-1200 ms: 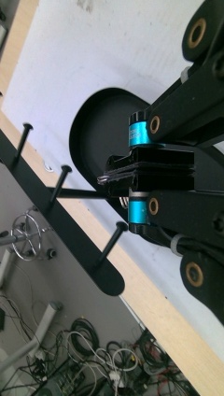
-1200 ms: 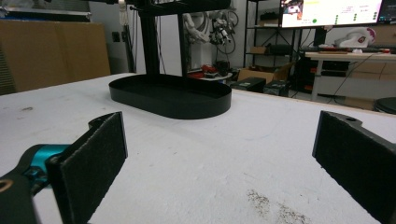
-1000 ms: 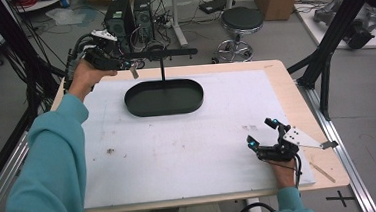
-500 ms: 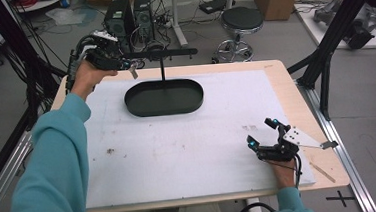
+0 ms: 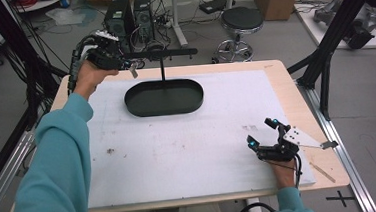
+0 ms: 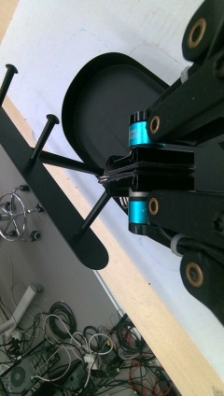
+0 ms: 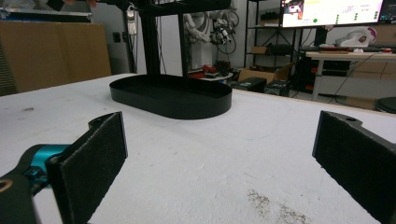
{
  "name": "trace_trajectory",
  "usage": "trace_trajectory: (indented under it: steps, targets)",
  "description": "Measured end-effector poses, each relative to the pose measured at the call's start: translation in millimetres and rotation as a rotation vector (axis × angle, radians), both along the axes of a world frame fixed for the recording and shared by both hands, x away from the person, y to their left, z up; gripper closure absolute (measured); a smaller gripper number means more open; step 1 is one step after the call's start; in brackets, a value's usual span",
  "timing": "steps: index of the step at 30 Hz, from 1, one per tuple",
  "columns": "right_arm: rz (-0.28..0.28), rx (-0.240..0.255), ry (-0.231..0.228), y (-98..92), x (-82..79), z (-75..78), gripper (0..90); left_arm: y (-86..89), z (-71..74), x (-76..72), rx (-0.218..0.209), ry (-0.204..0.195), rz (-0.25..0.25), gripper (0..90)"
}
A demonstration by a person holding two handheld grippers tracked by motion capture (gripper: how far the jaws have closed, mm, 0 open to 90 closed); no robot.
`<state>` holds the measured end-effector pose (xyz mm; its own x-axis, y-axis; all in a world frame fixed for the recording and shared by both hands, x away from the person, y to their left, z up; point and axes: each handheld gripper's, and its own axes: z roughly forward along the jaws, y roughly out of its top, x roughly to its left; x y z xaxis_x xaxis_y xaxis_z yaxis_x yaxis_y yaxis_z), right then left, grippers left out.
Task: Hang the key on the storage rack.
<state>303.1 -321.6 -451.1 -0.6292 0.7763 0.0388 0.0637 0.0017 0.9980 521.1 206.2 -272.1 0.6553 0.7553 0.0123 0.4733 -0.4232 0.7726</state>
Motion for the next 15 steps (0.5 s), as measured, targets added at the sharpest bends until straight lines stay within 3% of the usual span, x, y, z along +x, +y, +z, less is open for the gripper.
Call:
trace_trajectory:
  steps: [15]
  targets:
    - [0.0, 0.0, -0.001, 0.1, -0.1, 0.0, 2.2, 2.2, -1.1, 1.6, 0.002, 0.002, 0.014, 88.3]
